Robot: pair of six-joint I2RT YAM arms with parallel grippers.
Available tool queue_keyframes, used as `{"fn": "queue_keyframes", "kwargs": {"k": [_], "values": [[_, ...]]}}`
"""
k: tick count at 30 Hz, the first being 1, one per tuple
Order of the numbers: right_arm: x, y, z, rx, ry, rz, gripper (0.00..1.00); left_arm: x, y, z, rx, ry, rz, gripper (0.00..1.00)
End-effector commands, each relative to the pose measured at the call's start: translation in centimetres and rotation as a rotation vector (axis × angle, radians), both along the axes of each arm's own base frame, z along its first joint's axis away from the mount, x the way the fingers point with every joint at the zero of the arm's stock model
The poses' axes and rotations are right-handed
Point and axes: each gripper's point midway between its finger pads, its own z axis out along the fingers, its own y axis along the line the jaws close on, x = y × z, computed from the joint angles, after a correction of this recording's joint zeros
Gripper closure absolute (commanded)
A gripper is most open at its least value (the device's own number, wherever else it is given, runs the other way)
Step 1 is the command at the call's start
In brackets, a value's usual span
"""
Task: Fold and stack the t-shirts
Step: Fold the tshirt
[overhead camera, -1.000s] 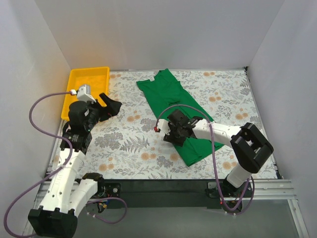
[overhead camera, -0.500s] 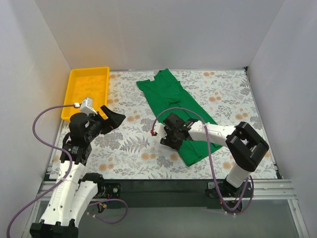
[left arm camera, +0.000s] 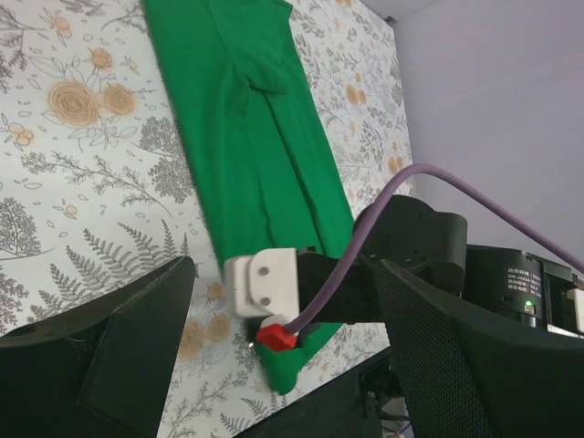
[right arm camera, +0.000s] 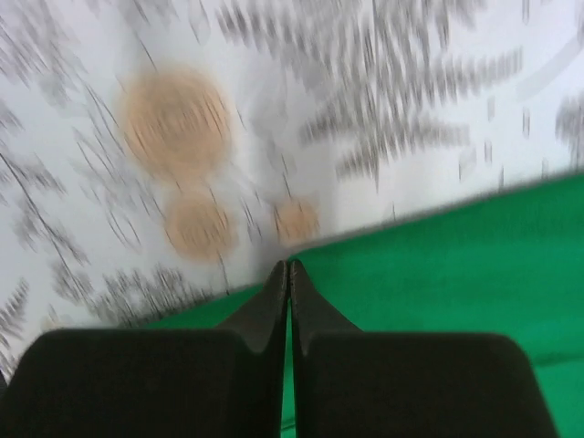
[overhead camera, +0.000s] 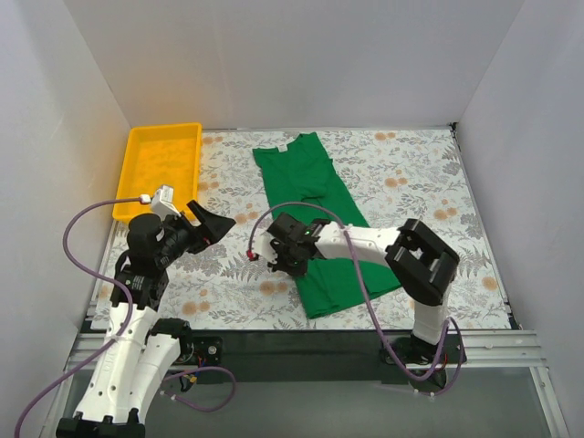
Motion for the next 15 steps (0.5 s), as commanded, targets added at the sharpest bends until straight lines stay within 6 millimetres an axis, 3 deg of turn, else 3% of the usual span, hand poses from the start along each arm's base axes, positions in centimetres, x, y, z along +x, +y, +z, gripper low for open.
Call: {"fn": "queue_keyframes", "kwargs": {"k": [1,2,3,5,6,7,8,9,11,13,14,15], "values": [[-3.3,4.9,-0.2,0.057,0.142,0.119,0.99,-0.9,-0.8,-0.2,-0.028,0.012,-0.053,0.21],[-2.9,7.0,1.4,0.086,0.145,0.132,0.99,-1.1,-1.0,-0.2,-0.03,0.014,-0.067,0.21],[-2.7,7.8,0.5,0.064,0.171,0.132,0.86,-1.3,-1.0,-0.2,-0.029,0.014,-0.072,0.21],[-2.3,8.3,1.4,0.055,0.178,0.157,0.69,-1.6,-1.1,0.1,-0.019,-0.003,-0.089,0.21],[-2.1,7.9,2.4,0.065,0.161,0.173,0.52,-2.0,-1.3,0.3,-0.019,-0.006,-0.11,0.21],[-1.9,7.3,3.1,0.075,0.134,0.212,0.44,-2.2,-1.4,0.2,-0.009,-0.013,-0.125,0.21],[-1.2,6.1,3.8,0.092,0.131,0.215,0.36,-2.4,-1.5,0.3,-0.008,-0.022,-0.141,0.2],[-1.7,4.1,5.8,0.134,0.122,0.231,0.24,-2.7,-1.9,0.3,-0.012,-0.026,-0.175,0.2],[-0.5,0.8,7.9,0.23,0.133,0.241,0.12,-2.9,-2.4,0.4,-0.002,-0.046,-0.221,0.2],[-0.6,-2.8,10.0,0.297,0.08,0.244,0.08,-3.5,-3.2,0.9,-0.008,-0.065,-0.29,0.2],[0.6,-4.6,10.6,0.318,0.028,0.24,0.06,-3.6,-3.6,1.1,-0.003,-0.075,-0.319,0.2],[-0.1,-6.6,10.7,0.328,-0.01,0.246,0.02,-3.3,-3.9,0.8,0.0,-0.053,-0.343,0.2]]}}
